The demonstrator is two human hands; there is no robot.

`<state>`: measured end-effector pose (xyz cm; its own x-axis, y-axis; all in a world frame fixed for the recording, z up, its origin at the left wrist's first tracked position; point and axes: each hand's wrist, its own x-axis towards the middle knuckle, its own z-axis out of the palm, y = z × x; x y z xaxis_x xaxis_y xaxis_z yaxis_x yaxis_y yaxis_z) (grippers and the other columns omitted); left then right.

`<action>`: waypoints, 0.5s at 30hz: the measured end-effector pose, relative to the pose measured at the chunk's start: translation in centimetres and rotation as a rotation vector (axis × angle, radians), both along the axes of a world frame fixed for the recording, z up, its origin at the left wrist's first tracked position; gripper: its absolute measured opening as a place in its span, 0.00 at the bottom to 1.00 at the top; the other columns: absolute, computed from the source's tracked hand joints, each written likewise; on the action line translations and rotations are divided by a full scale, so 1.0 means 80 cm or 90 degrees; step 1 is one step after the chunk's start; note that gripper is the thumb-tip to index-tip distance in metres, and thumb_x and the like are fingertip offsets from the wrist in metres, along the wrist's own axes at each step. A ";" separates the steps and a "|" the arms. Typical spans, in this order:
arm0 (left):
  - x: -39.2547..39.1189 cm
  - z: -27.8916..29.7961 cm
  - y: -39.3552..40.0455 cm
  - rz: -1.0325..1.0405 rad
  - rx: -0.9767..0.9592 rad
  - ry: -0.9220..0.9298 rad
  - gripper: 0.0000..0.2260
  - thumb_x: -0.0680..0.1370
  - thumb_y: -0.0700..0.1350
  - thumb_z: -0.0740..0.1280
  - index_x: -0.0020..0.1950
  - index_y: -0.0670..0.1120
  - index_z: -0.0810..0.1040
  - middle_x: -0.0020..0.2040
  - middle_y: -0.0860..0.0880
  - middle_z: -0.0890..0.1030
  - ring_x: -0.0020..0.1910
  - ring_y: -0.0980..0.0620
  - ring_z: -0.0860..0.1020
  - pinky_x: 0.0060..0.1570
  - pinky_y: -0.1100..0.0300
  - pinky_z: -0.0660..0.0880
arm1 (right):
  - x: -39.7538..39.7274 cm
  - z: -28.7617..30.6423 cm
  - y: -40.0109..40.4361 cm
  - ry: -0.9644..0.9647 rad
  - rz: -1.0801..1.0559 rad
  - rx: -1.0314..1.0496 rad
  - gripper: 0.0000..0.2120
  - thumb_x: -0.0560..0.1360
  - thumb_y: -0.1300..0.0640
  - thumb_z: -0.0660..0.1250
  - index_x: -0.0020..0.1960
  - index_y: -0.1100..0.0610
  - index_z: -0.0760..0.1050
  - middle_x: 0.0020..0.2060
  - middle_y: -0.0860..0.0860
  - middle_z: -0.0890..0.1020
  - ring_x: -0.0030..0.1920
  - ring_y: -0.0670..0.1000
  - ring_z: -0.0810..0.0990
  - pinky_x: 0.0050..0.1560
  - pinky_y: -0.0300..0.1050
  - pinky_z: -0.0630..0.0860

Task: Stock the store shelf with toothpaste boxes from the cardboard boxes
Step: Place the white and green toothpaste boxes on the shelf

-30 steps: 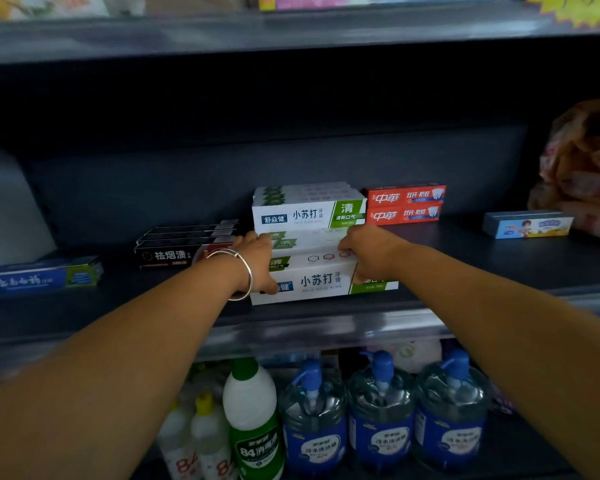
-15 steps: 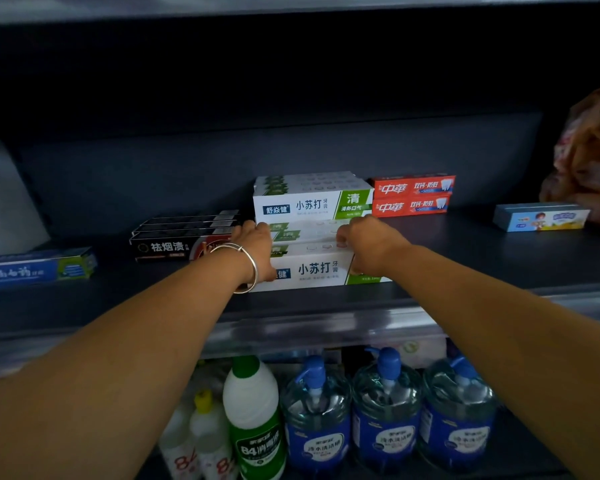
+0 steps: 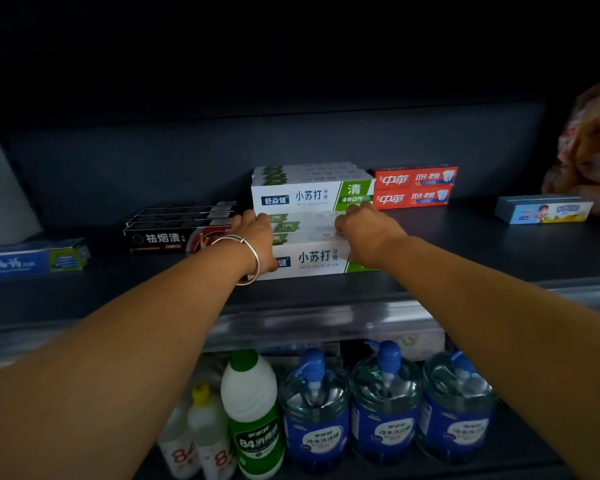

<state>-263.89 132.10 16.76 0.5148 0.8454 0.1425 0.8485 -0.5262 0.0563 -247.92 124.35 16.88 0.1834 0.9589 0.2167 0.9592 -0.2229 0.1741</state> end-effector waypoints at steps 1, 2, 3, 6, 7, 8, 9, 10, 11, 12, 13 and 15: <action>0.000 0.000 0.000 0.000 0.001 -0.001 0.31 0.71 0.47 0.72 0.68 0.41 0.62 0.63 0.42 0.64 0.65 0.44 0.62 0.64 0.53 0.65 | 0.000 0.000 0.000 -0.003 0.000 0.000 0.22 0.75 0.60 0.66 0.67 0.57 0.68 0.62 0.55 0.71 0.66 0.56 0.66 0.62 0.51 0.70; 0.000 0.000 -0.001 -0.001 0.003 -0.001 0.31 0.71 0.47 0.72 0.68 0.41 0.61 0.63 0.43 0.64 0.65 0.44 0.62 0.64 0.53 0.65 | 0.000 0.000 -0.001 -0.005 -0.001 -0.001 0.22 0.75 0.60 0.66 0.67 0.57 0.68 0.62 0.55 0.71 0.66 0.56 0.66 0.62 0.51 0.70; 0.000 0.000 -0.002 -0.002 0.006 0.002 0.31 0.71 0.47 0.72 0.68 0.41 0.61 0.63 0.43 0.64 0.65 0.44 0.62 0.64 0.53 0.65 | -0.001 0.001 -0.001 -0.008 -0.001 -0.003 0.22 0.75 0.60 0.66 0.67 0.57 0.68 0.62 0.56 0.71 0.66 0.56 0.66 0.63 0.51 0.70; 0.000 0.001 -0.006 0.000 0.020 0.013 0.32 0.71 0.48 0.72 0.68 0.41 0.61 0.64 0.43 0.63 0.65 0.44 0.62 0.64 0.52 0.66 | -0.003 0.002 -0.005 -0.016 0.002 -0.004 0.21 0.75 0.59 0.65 0.68 0.57 0.68 0.62 0.56 0.72 0.65 0.57 0.66 0.62 0.51 0.69; -0.001 0.001 -0.008 0.003 0.028 0.017 0.32 0.71 0.48 0.72 0.69 0.41 0.61 0.64 0.43 0.63 0.66 0.44 0.61 0.64 0.52 0.66 | -0.003 0.002 -0.007 -0.020 0.004 -0.002 0.21 0.75 0.59 0.65 0.68 0.57 0.68 0.61 0.56 0.72 0.65 0.57 0.67 0.62 0.51 0.69; -0.001 0.002 -0.010 0.005 0.037 0.021 0.32 0.71 0.48 0.72 0.69 0.41 0.61 0.64 0.43 0.63 0.66 0.44 0.61 0.64 0.52 0.66 | -0.004 0.002 -0.009 -0.026 0.006 0.001 0.22 0.75 0.59 0.65 0.68 0.57 0.68 0.61 0.56 0.72 0.65 0.57 0.67 0.63 0.51 0.69; -0.002 0.002 -0.013 0.007 0.046 0.022 0.33 0.71 0.48 0.72 0.69 0.41 0.61 0.64 0.43 0.63 0.66 0.44 0.61 0.64 0.52 0.66 | -0.005 0.002 -0.012 -0.032 0.010 0.005 0.22 0.75 0.59 0.65 0.68 0.57 0.68 0.61 0.55 0.73 0.65 0.57 0.67 0.62 0.52 0.69; -0.003 0.003 -0.016 0.006 0.052 0.024 0.33 0.71 0.48 0.71 0.70 0.41 0.61 0.65 0.43 0.63 0.66 0.43 0.61 0.64 0.52 0.65 | -0.006 0.002 -0.015 -0.036 0.013 0.008 0.22 0.75 0.59 0.65 0.68 0.56 0.67 0.61 0.55 0.73 0.65 0.57 0.67 0.62 0.52 0.69; -0.004 0.004 -0.019 0.004 0.056 0.024 0.32 0.71 0.48 0.71 0.70 0.41 0.61 0.65 0.43 0.63 0.66 0.43 0.62 0.63 0.52 0.65 | -0.008 0.003 -0.018 -0.038 0.016 0.009 0.23 0.75 0.60 0.65 0.68 0.56 0.67 0.61 0.55 0.74 0.65 0.57 0.67 0.62 0.51 0.69; -0.005 0.005 -0.023 0.001 0.057 0.023 0.32 0.71 0.48 0.71 0.70 0.42 0.61 0.65 0.43 0.63 0.66 0.43 0.62 0.63 0.52 0.65 | -0.009 0.003 -0.022 -0.037 0.018 0.009 0.23 0.74 0.60 0.64 0.68 0.56 0.68 0.61 0.55 0.74 0.64 0.56 0.68 0.61 0.51 0.69; -0.006 0.006 -0.028 -0.003 0.058 0.020 0.31 0.72 0.48 0.70 0.70 0.42 0.61 0.65 0.43 0.63 0.66 0.44 0.62 0.63 0.52 0.65 | -0.011 0.004 -0.026 -0.035 0.019 0.009 0.23 0.74 0.61 0.64 0.69 0.56 0.67 0.61 0.55 0.75 0.64 0.56 0.68 0.61 0.50 0.69; -0.008 0.008 -0.039 -0.015 0.059 0.006 0.30 0.72 0.48 0.69 0.70 0.43 0.62 0.66 0.43 0.64 0.66 0.44 0.62 0.63 0.51 0.64 | -0.016 0.005 -0.037 -0.031 0.022 0.005 0.23 0.75 0.60 0.63 0.70 0.55 0.66 0.62 0.54 0.74 0.65 0.56 0.68 0.62 0.50 0.69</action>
